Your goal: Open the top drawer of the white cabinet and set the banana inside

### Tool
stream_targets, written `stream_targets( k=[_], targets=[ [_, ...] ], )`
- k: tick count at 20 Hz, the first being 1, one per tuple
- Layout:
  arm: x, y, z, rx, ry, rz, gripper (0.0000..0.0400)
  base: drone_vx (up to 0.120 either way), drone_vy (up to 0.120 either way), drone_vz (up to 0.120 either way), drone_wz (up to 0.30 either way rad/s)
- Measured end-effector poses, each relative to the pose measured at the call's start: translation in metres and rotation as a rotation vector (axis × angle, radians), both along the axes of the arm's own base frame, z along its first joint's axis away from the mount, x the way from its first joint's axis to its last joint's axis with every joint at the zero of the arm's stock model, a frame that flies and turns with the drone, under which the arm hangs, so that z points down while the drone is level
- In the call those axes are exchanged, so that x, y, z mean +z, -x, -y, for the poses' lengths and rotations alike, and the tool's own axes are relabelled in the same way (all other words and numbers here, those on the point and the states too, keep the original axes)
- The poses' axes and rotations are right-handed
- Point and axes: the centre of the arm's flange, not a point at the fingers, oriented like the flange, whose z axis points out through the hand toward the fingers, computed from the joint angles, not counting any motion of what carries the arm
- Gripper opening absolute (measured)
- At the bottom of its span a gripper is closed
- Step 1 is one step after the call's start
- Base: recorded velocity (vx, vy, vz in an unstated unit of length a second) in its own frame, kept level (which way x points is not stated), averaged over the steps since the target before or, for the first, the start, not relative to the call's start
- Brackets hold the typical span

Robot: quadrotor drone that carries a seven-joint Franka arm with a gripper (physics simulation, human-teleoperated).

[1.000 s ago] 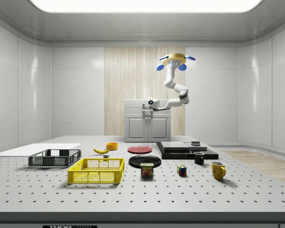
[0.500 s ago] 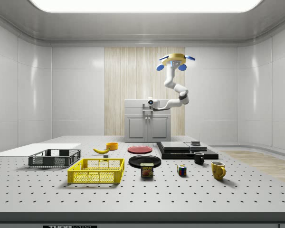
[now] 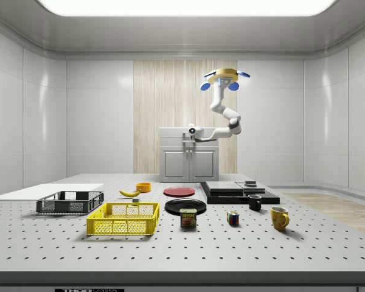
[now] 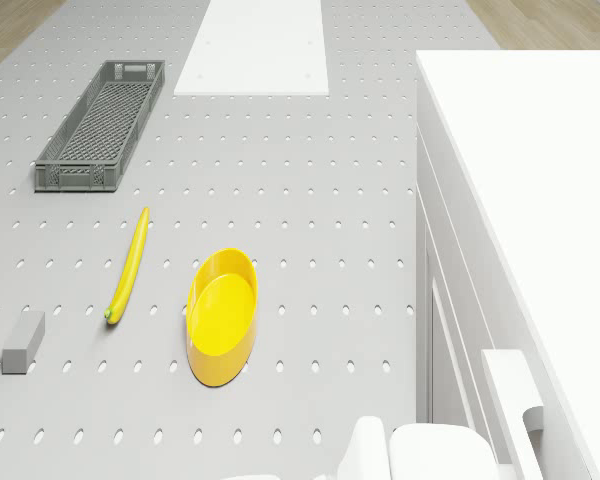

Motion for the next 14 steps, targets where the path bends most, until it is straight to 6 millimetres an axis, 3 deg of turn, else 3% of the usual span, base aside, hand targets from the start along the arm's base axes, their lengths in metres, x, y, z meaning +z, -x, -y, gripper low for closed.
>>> stream_targets(
  k=[14],
  targets=[
    [0.000, -0.003, -0.013, 0.000, 0.000, 0.000, 0.0400, 0.000, 0.000, 0.000, 0.000]
  ],
)
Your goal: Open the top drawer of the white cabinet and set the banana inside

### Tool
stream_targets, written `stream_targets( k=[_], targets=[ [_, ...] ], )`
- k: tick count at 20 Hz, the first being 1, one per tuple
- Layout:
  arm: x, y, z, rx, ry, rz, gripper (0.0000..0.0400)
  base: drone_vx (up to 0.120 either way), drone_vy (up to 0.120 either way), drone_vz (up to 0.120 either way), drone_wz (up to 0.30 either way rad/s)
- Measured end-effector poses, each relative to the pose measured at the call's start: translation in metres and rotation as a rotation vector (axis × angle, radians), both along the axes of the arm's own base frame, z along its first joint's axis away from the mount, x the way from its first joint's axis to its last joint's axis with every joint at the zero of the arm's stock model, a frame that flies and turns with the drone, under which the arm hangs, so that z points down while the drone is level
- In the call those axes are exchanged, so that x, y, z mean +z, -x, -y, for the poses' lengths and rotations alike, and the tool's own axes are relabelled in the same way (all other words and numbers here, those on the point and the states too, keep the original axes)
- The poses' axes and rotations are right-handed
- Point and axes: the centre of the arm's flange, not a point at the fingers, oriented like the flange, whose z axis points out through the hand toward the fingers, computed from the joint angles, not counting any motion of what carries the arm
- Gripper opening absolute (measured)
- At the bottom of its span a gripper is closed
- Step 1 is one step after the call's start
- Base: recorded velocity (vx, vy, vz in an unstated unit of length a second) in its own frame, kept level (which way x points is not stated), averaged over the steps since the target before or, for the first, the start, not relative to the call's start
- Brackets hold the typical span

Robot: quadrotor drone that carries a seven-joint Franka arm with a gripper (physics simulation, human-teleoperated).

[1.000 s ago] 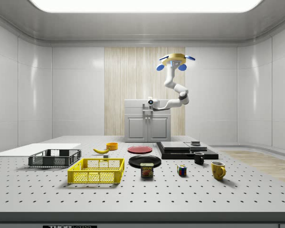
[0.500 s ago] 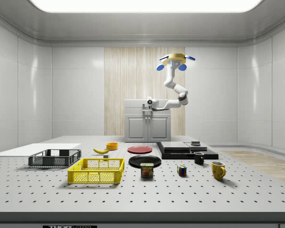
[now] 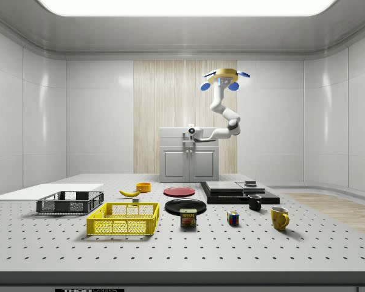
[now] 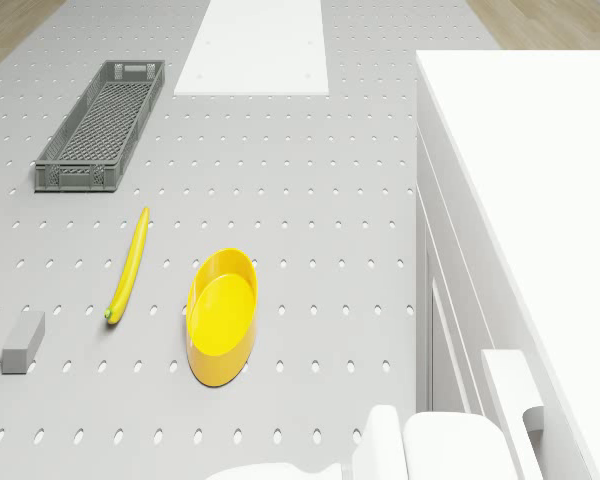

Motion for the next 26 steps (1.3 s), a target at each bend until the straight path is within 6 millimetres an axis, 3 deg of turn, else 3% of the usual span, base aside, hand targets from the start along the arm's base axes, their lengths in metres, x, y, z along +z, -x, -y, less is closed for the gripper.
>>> stream_targets(
  k=[3, 6, 7, 8, 14, 20, 24, 26],
  targets=[
    [0.000, 0.000, -0.001, 0.000, 0.000, 0.000, 0.0257, 0.000, 0.000, 0.000, 0.000],
    [0.000, 0.000, -0.001, 0.000, 0.000, 0.000, 0.0177, 0.000, 0.000, 0.000, 0.000],
    [0.000, 0.000, -0.001, 0.000, 0.002, -0.002, 0.0172, 0.000, 0.000, 0.000, 0.000],
    [0.006, 0.003, 0.001, 0.003, 0.023, -0.037, 0.0217, 0.000, 0.000, 0.000, 0.000],
    [-0.001, -0.001, 0.000, 0.002, 0.010, 0.012, 0.0151, 0.000, 0.000, 0.000, 0.000],
    [-0.005, -0.002, 0.013, 0.001, 0.002, 0.024, 0.0126, 0.000, 0.000, 0.000, 0.000],
    [-0.001, 0.000, 0.029, 0.002, 0.014, 0.011, 0.0158, 0.000, 0.000, 0.000, 0.000],
    [-0.005, -0.002, 0.036, 0.002, 0.009, 0.029, 0.0137, 0.000, 0.000, 0.000, 0.000]
  ],
)
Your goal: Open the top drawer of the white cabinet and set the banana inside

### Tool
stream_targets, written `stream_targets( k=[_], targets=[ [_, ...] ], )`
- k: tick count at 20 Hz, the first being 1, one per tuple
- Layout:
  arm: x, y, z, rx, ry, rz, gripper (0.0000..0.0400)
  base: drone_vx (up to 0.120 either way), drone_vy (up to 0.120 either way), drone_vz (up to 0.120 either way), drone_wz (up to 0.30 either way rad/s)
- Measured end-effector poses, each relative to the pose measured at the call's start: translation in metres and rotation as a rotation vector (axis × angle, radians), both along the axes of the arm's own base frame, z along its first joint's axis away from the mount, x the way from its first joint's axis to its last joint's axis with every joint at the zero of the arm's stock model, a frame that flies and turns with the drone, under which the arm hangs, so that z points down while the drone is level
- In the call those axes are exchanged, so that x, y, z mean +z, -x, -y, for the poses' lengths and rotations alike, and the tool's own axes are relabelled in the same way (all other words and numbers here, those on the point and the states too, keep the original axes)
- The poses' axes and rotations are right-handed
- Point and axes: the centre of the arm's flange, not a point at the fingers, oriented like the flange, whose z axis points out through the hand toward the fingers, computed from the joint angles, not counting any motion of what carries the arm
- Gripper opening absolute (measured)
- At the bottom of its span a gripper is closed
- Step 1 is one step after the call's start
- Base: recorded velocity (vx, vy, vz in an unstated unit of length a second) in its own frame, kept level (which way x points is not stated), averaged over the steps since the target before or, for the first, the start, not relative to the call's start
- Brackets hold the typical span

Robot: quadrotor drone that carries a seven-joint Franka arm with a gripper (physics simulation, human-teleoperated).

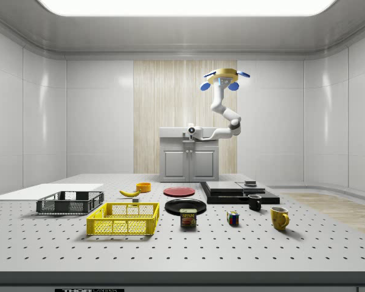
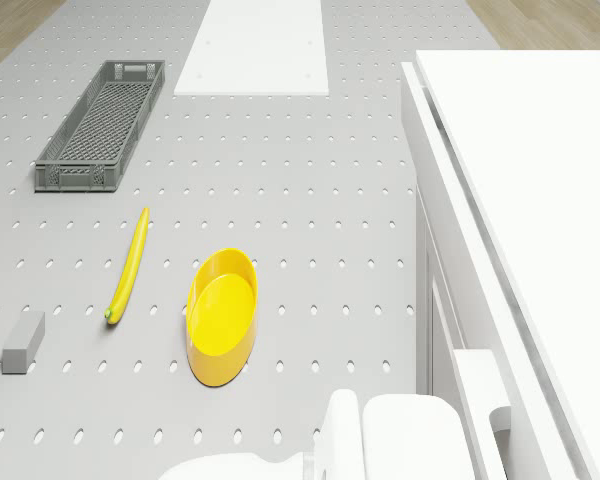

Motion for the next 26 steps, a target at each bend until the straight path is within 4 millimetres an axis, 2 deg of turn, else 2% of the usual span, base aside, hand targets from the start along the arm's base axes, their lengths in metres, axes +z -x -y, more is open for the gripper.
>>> stream_targets(
  k=[1, 2, 3, 6, 9, 14, 17, 19, 26],
  targets=[
    [0.001, 0.000, 0.004, 0.000, -0.001, -0.005, 0.0133, 0.000, 0.000, 0.000, 0.000],
    [-0.006, -0.002, 0.006, -0.001, -0.003, 0.027, 0.0155, 0.000, 0.000, 0.000, 0.000],
    [-0.010, -0.003, 0.010, -0.002, 0.012, 0.012, 0.0216, 0.000, 0.000, 0.000, 0.000],
    [-0.003, -0.001, 0.022, -0.003, 0.006, -0.012, 0.0158, 0.000, 0.000, 0.000, 0.000],
    [0.000, 0.000, 0.037, -0.003, 0.000, -0.019, 0.0130, 0.000, 0.000, 0.000, 0.000],
    [0.002, 0.001, 0.063, -0.002, 0.002, -0.028, 0.0140, 0.000, 0.000, 0.000, 0.000],
    [0.001, 0.001, 0.077, -0.002, 0.000, -0.020, 0.0134, 0.000, 0.000, 0.000, 0.000],
    [0.010, 0.004, 0.089, -0.002, 0.001, -0.054, 0.0125, 0.000, 0.000, 0.000, 0.000],
    [0.006, 0.003, 0.126, -0.002, -0.006, -0.036, 0.0108, 0.000, 0.000, 0.000, 0.000]
  ],
)
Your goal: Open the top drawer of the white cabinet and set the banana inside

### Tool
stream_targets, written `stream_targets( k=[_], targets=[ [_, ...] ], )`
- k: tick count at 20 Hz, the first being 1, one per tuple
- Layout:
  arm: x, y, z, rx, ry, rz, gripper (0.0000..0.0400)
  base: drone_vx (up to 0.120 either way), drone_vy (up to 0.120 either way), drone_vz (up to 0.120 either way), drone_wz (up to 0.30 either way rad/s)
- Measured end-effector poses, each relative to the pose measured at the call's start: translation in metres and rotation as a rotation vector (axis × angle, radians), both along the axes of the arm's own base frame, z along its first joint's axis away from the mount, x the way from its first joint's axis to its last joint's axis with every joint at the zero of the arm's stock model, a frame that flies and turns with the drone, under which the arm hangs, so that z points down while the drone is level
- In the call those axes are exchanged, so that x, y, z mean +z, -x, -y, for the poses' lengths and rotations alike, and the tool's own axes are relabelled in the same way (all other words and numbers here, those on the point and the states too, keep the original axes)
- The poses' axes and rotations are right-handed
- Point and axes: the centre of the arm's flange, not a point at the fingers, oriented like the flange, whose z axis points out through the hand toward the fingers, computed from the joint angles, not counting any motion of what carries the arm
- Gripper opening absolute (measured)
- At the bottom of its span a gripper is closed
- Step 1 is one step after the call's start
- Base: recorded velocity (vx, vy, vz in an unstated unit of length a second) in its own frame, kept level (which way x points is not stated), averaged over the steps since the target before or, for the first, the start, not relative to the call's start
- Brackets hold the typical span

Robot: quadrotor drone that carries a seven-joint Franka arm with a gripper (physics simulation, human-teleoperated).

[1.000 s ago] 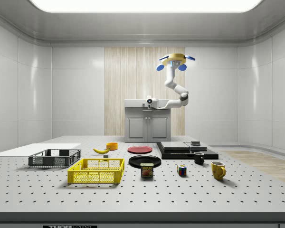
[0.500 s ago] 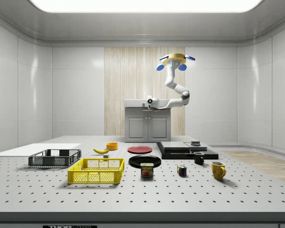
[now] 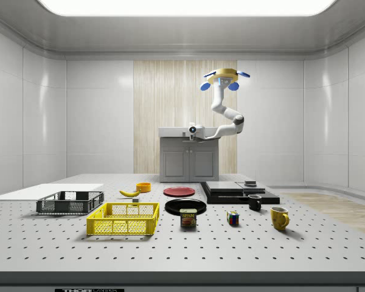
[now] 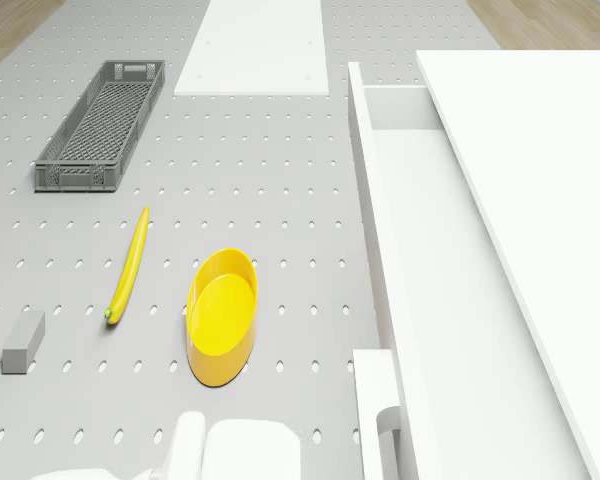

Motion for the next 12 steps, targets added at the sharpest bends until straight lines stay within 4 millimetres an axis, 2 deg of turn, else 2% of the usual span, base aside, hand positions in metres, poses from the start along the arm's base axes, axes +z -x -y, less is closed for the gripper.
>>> stream_targets(
  k=[5, 6, 8, 9, 12],
  targets=[
    [-0.001, 0.000, 0.028, 0.000, -0.001, 0.004, 0.0106, 0.000, 0.000, 0.000, 0.000],
    [-0.001, 0.000, 0.033, 0.000, -0.001, 0.004, 0.0171, 0.000, 0.000, 0.000, 0.000],
    [-0.001, -0.001, 0.042, 0.000, -0.002, 0.005, 0.0261, 0.000, 0.000, 0.000, 0.000],
    [-0.001, -0.001, 0.045, 0.000, -0.002, 0.005, 0.0292, 0.000, 0.000, 0.000, 0.000],
    [-0.002, -0.001, 0.053, 0.000, -0.002, 0.006, 0.0349, 0.000, -0.120, 0.000, 0.000]
  ],
)
